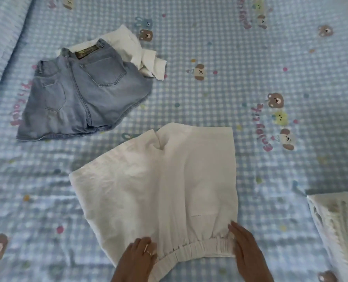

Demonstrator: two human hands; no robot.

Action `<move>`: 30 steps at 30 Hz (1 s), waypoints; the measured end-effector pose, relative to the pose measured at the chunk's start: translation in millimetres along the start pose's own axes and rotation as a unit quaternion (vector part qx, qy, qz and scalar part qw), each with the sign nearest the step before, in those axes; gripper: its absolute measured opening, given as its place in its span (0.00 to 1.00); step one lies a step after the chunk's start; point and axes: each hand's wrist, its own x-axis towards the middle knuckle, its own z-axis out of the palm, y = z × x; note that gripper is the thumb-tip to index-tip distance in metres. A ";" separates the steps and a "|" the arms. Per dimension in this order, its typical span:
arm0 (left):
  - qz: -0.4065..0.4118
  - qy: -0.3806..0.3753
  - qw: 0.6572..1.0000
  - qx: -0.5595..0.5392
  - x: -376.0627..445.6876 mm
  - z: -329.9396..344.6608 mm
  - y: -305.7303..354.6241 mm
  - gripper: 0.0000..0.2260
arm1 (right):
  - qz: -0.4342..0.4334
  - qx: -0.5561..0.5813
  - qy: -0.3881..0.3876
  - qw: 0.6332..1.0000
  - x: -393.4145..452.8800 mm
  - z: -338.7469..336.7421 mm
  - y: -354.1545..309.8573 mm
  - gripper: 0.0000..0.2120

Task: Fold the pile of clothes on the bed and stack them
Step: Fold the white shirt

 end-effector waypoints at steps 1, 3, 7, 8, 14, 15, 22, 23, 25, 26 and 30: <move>0.018 0.014 1.000 0.000 30.0 -15.0 -2.6 0.10 | 0.077 -0.004 0.017 0.997 3.0 4.1 -1.6 0.14; 0.046 0.028 0.998 0.011 110.1 -36.0 0.2 0.13 | 0.194 0.017 -0.008 0.981 13.4 9.4 -3.5 0.17; 0.187 -0.011 0.977 0.100 261.1 -54.2 34.8 0.23 | 0.256 0.070 -0.029 0.964 26.7 23.3 -10.5 0.25; 0.235 -0.043 0.960 0.147 291.9 -45.3 42.2 0.26 | 0.263 0.070 -0.024 0.962 26.4 28.4 -10.3 0.27; 0.412 -0.047 0.844 0.341 386.6 -22.6 82.0 0.16 | 0.259 0.068 0.027 0.963 17.1 36.0 -3.5 0.27; 0.431 -0.048 0.820 0.372 388.6 -28.2 86.2 0.10 | 0.256 0.069 0.020 0.964 14.6 34.7 -3.6 0.28; 0.442 0.040 0.843 0.305 367.7 -79.6 25.9 0.14 | 0.269 0.220 0.034 0.937 -3.0 18.0 -32.6 0.29; 0.432 0.060 0.849 0.297 355.9 -90.4 7.1 0.15 | 0.237 0.235 0.049 0.941 -3.0 13.5 -43.0 0.30; 0.402 0.087 0.865 0.287 323.0 -111.1 -37.0 0.13 | 0.171 0.238 0.067 0.954 -1.7 4.0 -72.5 0.30; 0.386 0.089 0.875 0.278 304.2 -118.9 -56.8 0.11 | 0.145 0.224 0.075 0.961 -1.7 1.7 -87.1 0.30; 0.295 0.061 0.910 0.284 212.4 -141.2 -134.9 0.14 | 0.058 0.188 0.066 0.978 -1.9 9.3 -158.1 0.21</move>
